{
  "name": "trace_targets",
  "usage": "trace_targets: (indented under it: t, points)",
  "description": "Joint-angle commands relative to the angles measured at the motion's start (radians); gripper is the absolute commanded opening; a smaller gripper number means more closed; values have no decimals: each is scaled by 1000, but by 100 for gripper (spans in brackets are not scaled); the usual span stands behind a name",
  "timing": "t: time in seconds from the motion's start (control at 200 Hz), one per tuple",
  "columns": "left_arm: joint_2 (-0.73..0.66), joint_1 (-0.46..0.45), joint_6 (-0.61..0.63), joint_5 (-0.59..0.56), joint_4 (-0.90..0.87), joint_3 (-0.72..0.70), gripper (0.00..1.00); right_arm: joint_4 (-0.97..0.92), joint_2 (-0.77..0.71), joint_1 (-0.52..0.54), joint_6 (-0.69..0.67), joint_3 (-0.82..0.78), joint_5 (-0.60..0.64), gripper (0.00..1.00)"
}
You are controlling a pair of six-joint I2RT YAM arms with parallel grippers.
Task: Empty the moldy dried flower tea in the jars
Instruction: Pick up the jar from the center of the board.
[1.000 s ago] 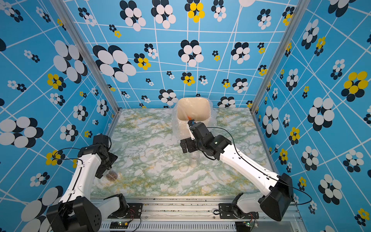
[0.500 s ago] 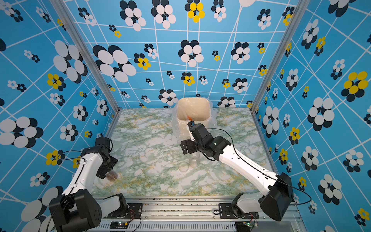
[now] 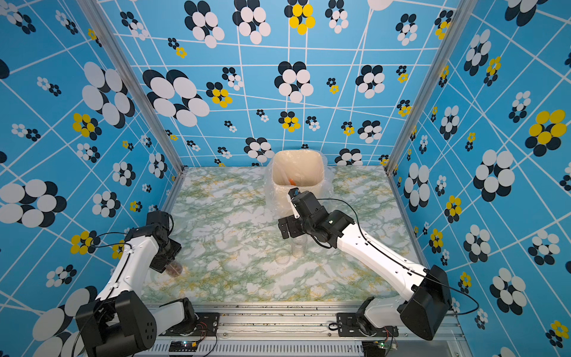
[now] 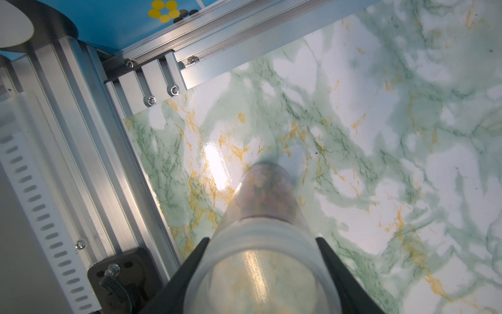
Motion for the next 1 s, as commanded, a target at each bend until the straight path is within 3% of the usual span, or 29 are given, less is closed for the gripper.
trace_targets:
  t: [0.0,0.145,0.265,0.53,0.835,0.994]
  points:
    - [-35,8,37,51,31,-18,30,25,-18,4,-11,-19,11,99]
    - [-87,-6,124,156,118,-18,17,47,-39,4,-14,-31,12,99]
    - [-132,-68,224,198,182,8,10,76,-67,4,-19,-48,1,99]
    - [-142,-270,496,355,237,173,3,148,-128,4,-36,-108,-49,99]
    - [-73,-356,669,728,237,342,0,248,-182,4,-63,-183,-116,98]
    - [-15,-413,806,874,120,484,0,305,-194,4,-105,-211,-161,98]
